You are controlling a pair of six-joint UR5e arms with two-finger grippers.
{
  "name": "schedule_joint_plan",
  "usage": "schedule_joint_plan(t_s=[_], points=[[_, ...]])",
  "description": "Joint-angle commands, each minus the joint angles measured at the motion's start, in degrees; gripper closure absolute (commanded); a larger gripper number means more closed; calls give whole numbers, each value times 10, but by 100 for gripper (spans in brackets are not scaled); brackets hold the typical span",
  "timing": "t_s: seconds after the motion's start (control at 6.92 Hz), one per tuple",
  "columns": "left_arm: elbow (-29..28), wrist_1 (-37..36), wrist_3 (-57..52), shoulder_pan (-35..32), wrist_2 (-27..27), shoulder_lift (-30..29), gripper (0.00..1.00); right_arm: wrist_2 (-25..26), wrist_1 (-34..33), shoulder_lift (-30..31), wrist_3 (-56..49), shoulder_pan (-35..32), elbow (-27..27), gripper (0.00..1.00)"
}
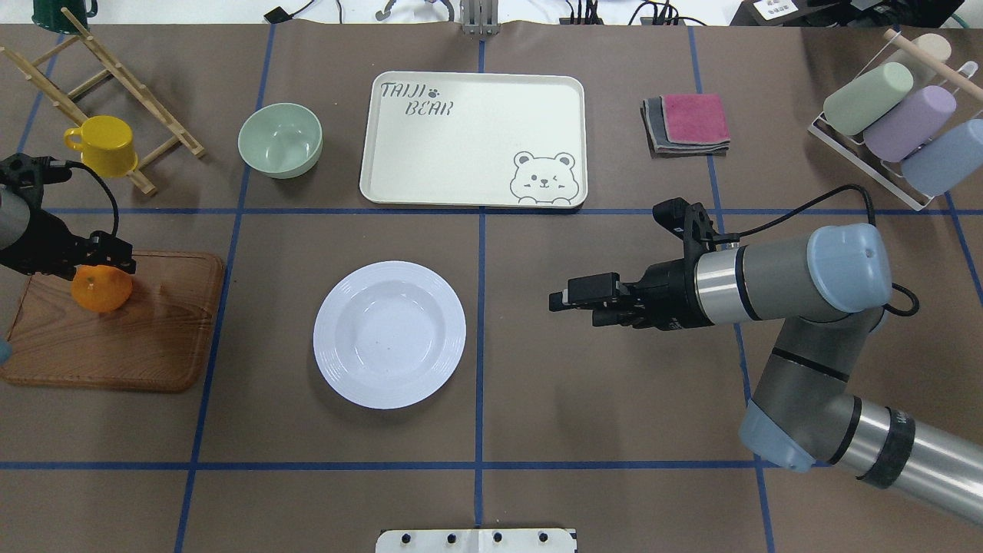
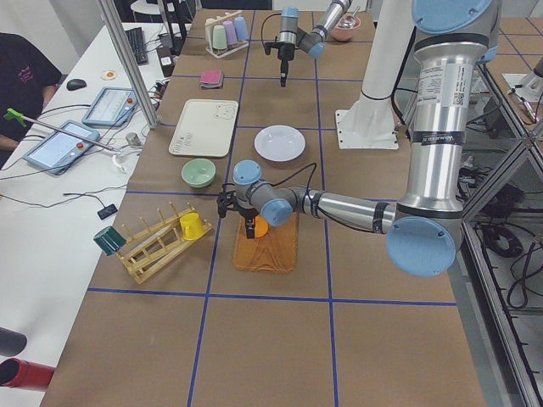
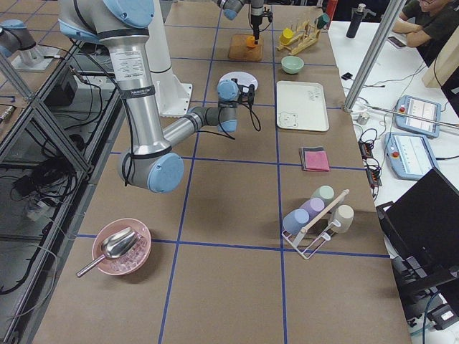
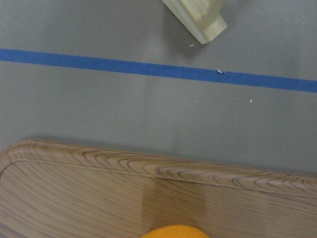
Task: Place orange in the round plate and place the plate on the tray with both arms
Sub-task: 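Close the left gripper on the orange and lift it off the board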
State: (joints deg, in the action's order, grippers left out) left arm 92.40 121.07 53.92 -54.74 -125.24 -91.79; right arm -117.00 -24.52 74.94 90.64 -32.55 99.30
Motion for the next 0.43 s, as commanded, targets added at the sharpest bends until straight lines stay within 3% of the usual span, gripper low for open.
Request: schedule_joint_plan(t_s=[0.0, 0.14, 0.29], points=[[1, 10, 13, 10, 0, 6, 2, -1, 0, -2, 0, 1, -1, 0], [1, 13, 12, 13, 0, 6, 3, -1, 0, -2, 0, 1, -2, 0], [1, 13, 18, 17, 1, 7, 15, -1, 0, -2, 0, 3, -2, 0]])
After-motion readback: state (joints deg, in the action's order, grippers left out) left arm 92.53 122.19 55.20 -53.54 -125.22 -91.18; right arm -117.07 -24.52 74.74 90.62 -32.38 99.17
